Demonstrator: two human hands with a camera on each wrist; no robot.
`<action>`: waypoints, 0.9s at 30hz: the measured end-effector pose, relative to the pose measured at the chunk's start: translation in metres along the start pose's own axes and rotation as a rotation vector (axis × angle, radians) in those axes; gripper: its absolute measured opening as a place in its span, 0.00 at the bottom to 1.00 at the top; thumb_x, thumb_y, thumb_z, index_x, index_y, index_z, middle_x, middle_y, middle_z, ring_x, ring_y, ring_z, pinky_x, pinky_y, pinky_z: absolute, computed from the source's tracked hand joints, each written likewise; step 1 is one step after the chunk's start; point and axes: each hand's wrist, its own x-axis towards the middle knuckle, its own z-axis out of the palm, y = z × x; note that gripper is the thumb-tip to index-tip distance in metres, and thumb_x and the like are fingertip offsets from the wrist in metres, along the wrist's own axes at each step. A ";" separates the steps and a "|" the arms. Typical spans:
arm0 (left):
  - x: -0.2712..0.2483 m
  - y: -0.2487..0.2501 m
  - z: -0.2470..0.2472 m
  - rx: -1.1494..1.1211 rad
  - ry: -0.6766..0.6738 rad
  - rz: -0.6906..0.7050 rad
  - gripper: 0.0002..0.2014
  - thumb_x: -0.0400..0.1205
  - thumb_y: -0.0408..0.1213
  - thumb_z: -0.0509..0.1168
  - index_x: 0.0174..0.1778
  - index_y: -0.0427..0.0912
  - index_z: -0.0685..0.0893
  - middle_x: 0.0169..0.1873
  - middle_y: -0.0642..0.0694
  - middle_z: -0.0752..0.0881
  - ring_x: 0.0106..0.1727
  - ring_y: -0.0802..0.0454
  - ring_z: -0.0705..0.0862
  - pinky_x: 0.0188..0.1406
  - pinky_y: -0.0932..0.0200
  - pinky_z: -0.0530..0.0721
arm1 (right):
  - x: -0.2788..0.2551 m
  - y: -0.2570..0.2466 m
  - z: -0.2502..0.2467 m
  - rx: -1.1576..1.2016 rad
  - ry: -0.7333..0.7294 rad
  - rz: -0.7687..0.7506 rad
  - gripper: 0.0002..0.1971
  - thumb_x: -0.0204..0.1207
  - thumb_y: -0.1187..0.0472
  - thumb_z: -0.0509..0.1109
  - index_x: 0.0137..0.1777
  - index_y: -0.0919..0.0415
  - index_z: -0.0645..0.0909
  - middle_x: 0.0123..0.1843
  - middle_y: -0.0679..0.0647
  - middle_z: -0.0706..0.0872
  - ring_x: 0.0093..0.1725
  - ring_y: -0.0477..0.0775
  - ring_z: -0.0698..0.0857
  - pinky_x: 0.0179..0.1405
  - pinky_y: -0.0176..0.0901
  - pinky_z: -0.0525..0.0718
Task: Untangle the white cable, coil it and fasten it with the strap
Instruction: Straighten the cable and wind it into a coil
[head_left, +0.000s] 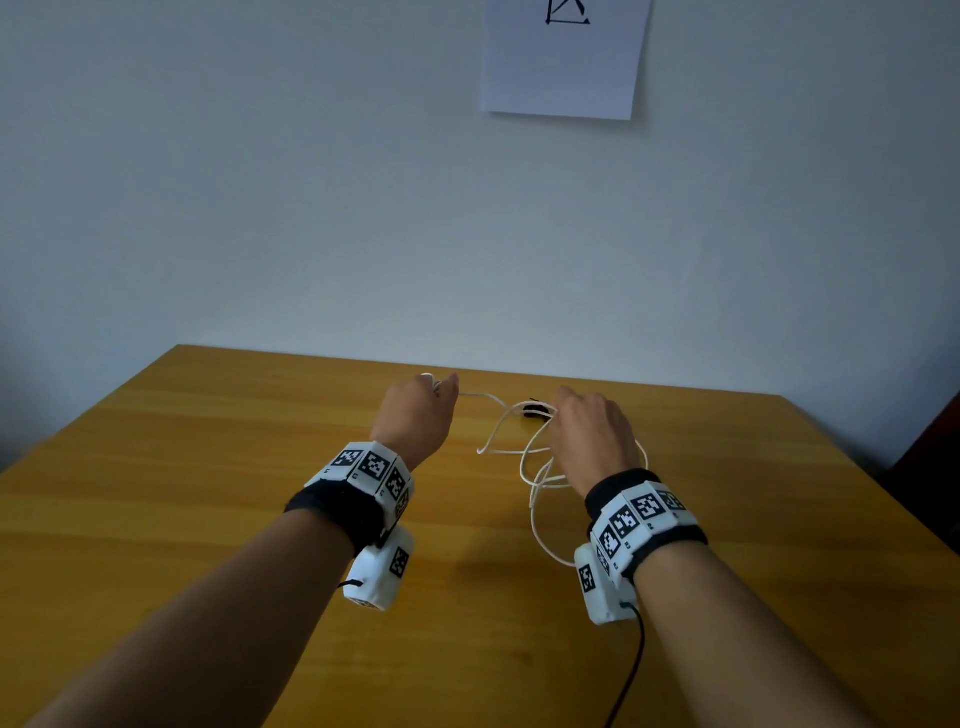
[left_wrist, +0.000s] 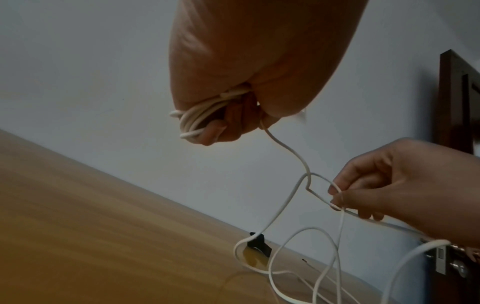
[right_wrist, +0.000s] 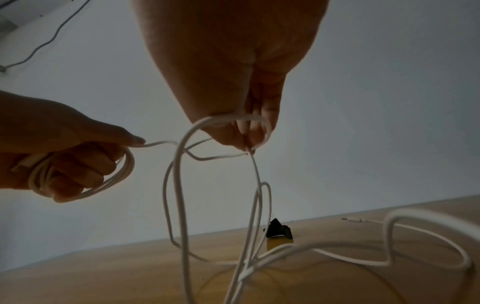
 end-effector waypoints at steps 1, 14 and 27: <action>0.000 -0.002 -0.001 0.005 0.003 -0.006 0.25 0.90 0.50 0.51 0.29 0.41 0.69 0.27 0.46 0.74 0.27 0.49 0.71 0.25 0.55 0.67 | -0.001 0.000 -0.001 0.036 0.000 0.022 0.06 0.88 0.64 0.64 0.58 0.66 0.81 0.43 0.58 0.88 0.41 0.58 0.85 0.37 0.47 0.84; 0.005 -0.021 -0.014 0.028 0.079 -0.109 0.27 0.91 0.49 0.49 0.27 0.39 0.69 0.25 0.44 0.74 0.28 0.46 0.73 0.26 0.54 0.68 | 0.006 0.021 0.012 0.247 -0.036 0.416 0.11 0.89 0.66 0.59 0.64 0.69 0.80 0.58 0.66 0.88 0.54 0.68 0.89 0.47 0.56 0.89; 0.008 -0.020 -0.016 -0.112 0.066 -0.221 0.27 0.91 0.48 0.49 0.26 0.38 0.68 0.24 0.44 0.71 0.25 0.48 0.68 0.24 0.56 0.65 | 0.002 0.050 0.016 0.128 -0.233 0.601 0.15 0.86 0.67 0.65 0.69 0.71 0.82 0.64 0.67 0.86 0.54 0.65 0.84 0.50 0.53 0.86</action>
